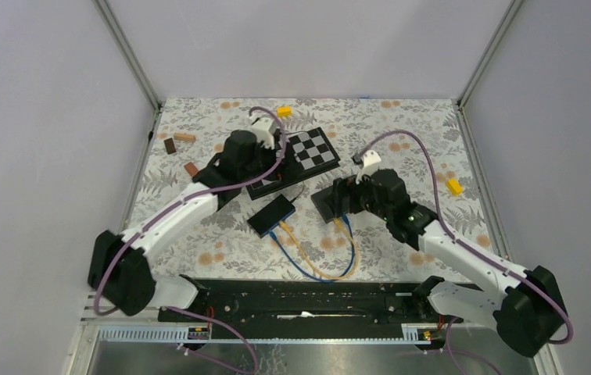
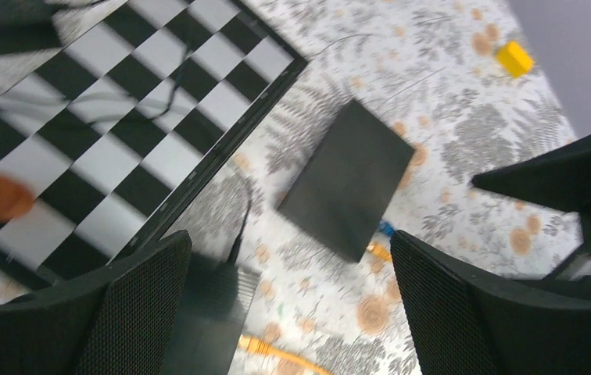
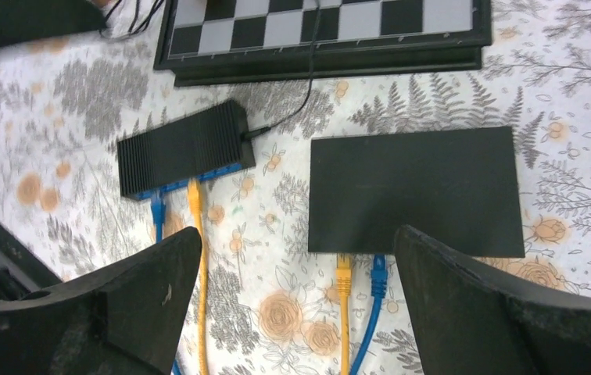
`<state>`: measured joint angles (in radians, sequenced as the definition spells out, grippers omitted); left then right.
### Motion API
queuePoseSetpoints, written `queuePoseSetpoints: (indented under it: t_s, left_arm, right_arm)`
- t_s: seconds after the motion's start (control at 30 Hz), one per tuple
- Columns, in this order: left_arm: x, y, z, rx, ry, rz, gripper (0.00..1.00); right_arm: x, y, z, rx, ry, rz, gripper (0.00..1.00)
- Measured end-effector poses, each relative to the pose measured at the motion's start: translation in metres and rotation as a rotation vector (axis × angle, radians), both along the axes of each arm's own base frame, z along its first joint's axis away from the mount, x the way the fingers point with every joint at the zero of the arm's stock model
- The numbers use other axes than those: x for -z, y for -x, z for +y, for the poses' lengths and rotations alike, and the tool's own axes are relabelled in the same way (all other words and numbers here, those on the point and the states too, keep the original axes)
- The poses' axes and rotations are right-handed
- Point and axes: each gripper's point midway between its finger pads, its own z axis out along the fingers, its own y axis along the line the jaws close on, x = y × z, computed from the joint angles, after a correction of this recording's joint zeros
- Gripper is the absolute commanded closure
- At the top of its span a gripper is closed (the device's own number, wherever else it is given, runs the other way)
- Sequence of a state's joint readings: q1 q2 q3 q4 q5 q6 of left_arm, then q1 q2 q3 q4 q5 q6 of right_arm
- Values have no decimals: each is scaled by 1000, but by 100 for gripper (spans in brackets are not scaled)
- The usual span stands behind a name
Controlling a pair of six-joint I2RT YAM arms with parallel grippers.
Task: Insert the plug into the switch port
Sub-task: Reset both arms
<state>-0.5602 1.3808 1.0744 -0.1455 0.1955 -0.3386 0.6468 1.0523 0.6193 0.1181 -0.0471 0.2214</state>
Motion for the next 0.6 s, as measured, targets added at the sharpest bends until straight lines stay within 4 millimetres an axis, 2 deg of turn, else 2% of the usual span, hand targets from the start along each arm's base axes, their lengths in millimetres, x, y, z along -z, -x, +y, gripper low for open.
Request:
queuePoseSetpoints:
  t_s: [0.17, 0.23, 0.3, 0.47, 0.6]
  left_arm:
    - [16, 13, 48, -174, -64, 16, 1]
    - [22, 14, 65, -239, -93, 30, 1]
    - [27, 13, 79, -292, -116, 41, 1]
    - [38, 22, 101, -362, -161, 65, 1]
    - [35, 33, 117, -413, -171, 56, 1]
  right_arm:
    - [-15, -23, 3, 119, 88, 179, 0]
    - [-12, -34, 6, 158, 139, 251, 0]
    - [2, -39, 5, 198, 199, 328, 0]
    - [39, -22, -15, 258, 329, 474, 0]
    - [35, -20, -22, 275, 366, 477, 0]
